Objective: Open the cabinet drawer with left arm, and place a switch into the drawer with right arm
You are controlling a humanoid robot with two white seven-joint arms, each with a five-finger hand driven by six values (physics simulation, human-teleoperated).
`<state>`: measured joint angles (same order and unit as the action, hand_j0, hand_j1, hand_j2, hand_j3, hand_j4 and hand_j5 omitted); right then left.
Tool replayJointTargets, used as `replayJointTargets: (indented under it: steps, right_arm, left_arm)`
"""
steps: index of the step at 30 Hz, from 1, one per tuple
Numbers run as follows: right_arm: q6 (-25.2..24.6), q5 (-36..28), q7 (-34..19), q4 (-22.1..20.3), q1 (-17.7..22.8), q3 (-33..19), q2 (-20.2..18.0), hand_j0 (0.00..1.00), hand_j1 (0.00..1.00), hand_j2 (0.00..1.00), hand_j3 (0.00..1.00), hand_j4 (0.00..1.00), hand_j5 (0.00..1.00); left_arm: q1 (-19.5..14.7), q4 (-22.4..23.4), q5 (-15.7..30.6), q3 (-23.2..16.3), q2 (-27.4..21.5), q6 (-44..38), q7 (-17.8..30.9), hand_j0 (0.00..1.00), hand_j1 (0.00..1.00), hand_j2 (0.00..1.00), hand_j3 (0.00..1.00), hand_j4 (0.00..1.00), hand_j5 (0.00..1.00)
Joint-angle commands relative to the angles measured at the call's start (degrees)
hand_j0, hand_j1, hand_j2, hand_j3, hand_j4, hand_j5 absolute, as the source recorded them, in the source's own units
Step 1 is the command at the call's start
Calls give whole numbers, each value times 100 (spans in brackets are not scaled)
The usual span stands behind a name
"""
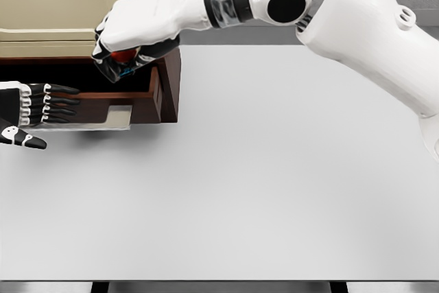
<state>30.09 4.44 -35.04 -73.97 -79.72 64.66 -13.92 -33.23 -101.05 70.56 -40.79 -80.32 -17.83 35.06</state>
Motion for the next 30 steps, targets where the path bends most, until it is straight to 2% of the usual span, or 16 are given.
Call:
replayJointTargets:
  steps: [1, 11, 16, 25, 30]
  right_arm:
    - [-3, -14, 4, 198, 0, 65, 152, 44, 44, 44, 44, 44, 44]
    - [-12, -14, 4, 374, -35, 74, 354, 44, 44, 44, 44, 44, 44]
    - [-21, -14, 4, 383, -79, 65, 390, 44, 44, 44, 44, 44, 44]
    - [-39, -22, 4, 488, -132, 65, 636, 44, 44, 44, 44, 44, 44]
    - [-21, -14, 4, 471, -167, 56, 627, 44, 44, 44, 44, 44, 44]
  left_arm:
    - [1, -12, -130, -104, 34, -72, -6, 93, 93, 93, 93, 93, 93]
    - [-16, -29, -121, -104, 122, -71, -6, 92, 92, 92, 92, 92, 92]
    - [-8, -29, -121, -105, 113, -63, -6, 100, 100, 100, 100, 100, 100]
    - [-8, -29, 107, -113, 113, -71, -6, 100, 100, 100, 100, 100, 100]
    - [1, -29, 151, -113, 113, -212, -6, 100, 100, 100, 100, 100, 100]
